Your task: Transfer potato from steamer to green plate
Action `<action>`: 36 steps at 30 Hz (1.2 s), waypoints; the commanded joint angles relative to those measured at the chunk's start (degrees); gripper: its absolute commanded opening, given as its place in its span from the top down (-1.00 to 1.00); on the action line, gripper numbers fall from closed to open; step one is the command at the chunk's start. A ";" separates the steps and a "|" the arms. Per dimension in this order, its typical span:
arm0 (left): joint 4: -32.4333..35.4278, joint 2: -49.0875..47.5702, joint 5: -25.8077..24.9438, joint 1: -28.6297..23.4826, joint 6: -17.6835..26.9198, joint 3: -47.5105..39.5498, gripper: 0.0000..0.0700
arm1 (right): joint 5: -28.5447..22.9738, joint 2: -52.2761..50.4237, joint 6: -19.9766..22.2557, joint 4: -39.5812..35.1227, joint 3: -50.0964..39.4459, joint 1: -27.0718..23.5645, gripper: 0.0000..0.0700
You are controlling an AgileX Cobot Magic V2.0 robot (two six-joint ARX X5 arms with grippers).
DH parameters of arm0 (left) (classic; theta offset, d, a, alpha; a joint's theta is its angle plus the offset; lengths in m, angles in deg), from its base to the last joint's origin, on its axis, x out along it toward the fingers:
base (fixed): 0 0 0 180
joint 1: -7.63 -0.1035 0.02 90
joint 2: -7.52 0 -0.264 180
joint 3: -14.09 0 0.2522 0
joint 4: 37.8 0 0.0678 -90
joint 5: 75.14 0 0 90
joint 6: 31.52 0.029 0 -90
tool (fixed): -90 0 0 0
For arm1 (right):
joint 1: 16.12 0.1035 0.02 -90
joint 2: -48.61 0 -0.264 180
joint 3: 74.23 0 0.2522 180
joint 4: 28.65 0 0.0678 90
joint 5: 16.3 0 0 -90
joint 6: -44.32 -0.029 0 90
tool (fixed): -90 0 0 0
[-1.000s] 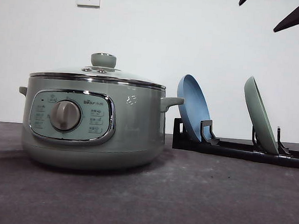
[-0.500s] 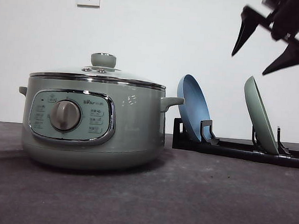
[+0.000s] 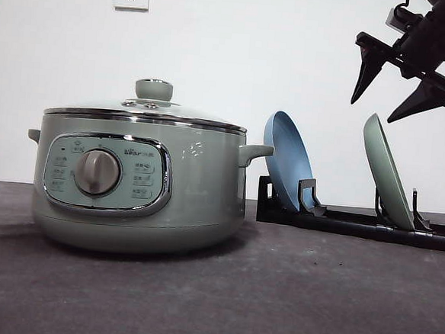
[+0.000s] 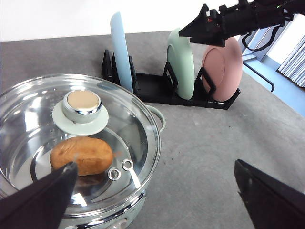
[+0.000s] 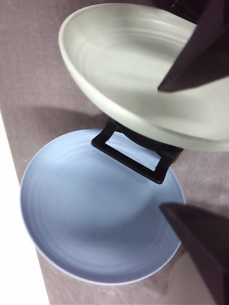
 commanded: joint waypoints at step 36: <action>0.40 0.38 -0.52 0.22 0.65 1.31 -0.93 | 14.65 -9.60 -1.74 -0.93 1.33 -0.04 1.00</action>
